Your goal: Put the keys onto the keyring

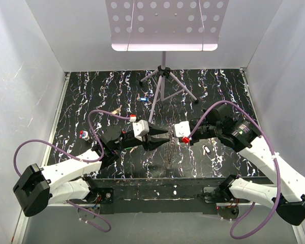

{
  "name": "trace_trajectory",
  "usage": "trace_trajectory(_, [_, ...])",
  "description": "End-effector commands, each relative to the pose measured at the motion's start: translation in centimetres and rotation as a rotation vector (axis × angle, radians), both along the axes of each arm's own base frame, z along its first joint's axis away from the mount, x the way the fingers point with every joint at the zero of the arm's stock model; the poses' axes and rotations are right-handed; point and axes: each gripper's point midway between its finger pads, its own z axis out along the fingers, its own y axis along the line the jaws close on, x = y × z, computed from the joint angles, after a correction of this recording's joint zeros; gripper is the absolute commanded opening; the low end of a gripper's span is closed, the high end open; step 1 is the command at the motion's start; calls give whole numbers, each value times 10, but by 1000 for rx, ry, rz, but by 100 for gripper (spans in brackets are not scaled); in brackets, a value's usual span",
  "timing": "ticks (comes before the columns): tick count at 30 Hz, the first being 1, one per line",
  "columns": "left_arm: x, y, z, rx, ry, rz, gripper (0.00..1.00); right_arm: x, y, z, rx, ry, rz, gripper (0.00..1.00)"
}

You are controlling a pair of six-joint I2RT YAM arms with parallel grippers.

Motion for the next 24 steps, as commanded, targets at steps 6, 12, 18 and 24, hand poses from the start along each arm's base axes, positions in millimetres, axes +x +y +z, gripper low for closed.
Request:
trace_trajectory(6, [2, -6, 29, -87, -5, -7, 32, -1, 7, 19, 89, -6, -12, 1])
trace_trajectory(12, [2, -8, 25, -80, 9, -11, 28, -2, 7, 20, 93, 4, -12, 1])
trace_trajectory(18, [4, -11, 27, -85, 10, -14, 24, -2, 8, 20, 97, 9, -16, 1])
trace_trajectory(24, [1, -14, 25, -80, 20, -30, 21, -3, 8, 21, 100, 18, -19, 1])
